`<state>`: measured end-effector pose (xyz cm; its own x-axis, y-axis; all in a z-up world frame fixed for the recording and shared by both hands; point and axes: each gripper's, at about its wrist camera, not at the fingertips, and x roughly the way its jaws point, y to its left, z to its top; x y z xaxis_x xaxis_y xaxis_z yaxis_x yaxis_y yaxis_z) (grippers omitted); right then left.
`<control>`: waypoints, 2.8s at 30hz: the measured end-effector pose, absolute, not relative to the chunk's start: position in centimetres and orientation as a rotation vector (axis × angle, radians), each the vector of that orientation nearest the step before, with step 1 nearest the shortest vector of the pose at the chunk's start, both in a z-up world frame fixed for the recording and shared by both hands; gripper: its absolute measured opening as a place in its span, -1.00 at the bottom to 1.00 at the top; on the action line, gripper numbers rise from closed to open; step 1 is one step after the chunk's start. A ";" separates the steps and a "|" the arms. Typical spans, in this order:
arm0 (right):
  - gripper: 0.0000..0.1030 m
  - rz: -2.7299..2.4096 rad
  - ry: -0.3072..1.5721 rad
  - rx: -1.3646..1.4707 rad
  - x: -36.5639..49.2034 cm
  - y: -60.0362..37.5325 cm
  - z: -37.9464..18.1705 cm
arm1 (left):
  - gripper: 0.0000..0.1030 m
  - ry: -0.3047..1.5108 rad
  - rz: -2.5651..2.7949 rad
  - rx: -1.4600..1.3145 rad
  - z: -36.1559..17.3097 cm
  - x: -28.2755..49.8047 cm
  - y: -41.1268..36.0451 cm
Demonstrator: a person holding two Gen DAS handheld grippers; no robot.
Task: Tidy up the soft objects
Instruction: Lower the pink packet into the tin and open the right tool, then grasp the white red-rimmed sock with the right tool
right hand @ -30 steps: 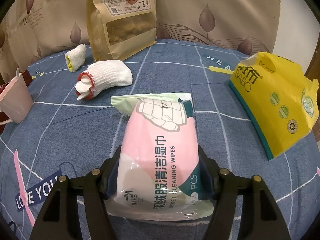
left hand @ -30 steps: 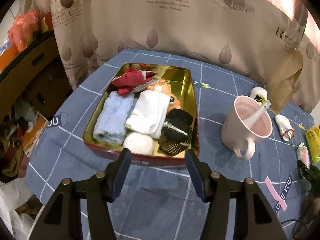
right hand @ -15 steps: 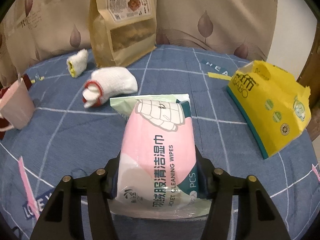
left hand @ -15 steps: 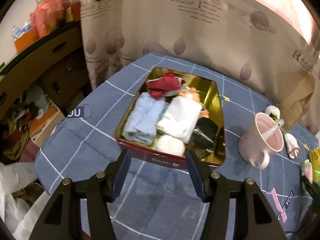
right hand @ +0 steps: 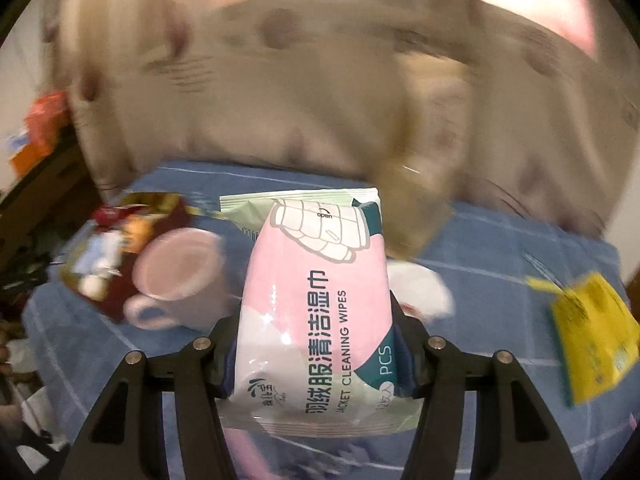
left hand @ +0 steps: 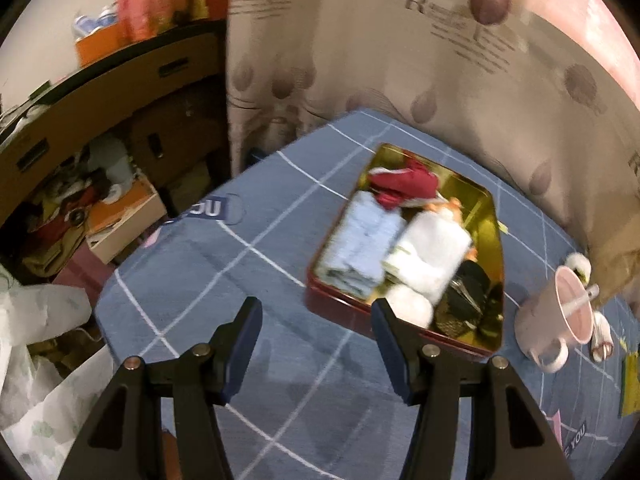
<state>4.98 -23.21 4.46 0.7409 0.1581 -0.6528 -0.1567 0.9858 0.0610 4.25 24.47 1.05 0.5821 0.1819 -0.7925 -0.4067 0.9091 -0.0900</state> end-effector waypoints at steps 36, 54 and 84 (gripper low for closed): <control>0.13 0.555 0.815 -0.309 14.2 12.6 -0.7 | 0.13 0.890 0.539 -0.390 1.0 3.4 31.0; 0.72 0.589 0.723 -0.318 9.8 11.4 3.6 | 0.14 0.898 0.531 -0.406 0.6 3.3 31.1; 0.76 0.004 0.857 -0.059 12.3 -22.6 -1.7 | 0.14 0.938 0.508 -0.304 -0.2 4.1 28.1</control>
